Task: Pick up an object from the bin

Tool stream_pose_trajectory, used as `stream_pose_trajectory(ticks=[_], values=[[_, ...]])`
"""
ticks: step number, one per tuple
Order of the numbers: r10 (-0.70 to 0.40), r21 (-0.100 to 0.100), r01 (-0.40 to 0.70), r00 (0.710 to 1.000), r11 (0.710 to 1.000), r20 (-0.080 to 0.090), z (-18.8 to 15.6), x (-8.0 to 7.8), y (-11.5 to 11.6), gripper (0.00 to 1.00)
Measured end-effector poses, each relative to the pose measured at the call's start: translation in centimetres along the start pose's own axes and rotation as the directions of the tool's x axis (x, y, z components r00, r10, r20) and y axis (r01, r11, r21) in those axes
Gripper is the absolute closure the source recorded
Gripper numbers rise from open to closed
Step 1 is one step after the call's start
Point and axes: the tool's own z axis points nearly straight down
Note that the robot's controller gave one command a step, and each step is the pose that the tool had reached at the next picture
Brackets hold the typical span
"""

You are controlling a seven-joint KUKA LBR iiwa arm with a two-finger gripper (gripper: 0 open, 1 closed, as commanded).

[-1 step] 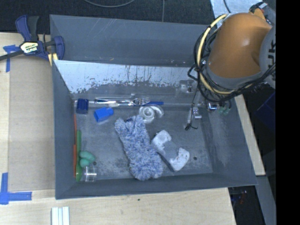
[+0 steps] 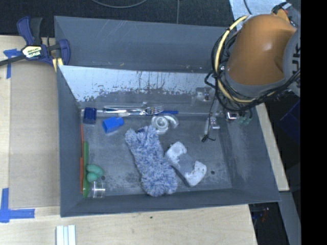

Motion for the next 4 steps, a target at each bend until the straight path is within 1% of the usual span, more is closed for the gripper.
stream_pose_trajectory(ticks=[1, 2, 3, 4], values=[[-0.027, 0.001, 0.027, 1.0, 1.0, -0.002, 4.7, 5.1, -3.5, 0.0], [0.303, -0.006, -0.303, 0.953, 0.953, 0.014, 0.9, 6.1, 0.9, 0.0], [0.062, 0.001, -0.062, 0.998, 0.998, 0.005, 3.6, 6.9, -2.8, 0.0], [-0.074, -0.005, 0.074, 0.997, 0.997, 0.016, 5.3, 8.7, 4.5, 0.0]])
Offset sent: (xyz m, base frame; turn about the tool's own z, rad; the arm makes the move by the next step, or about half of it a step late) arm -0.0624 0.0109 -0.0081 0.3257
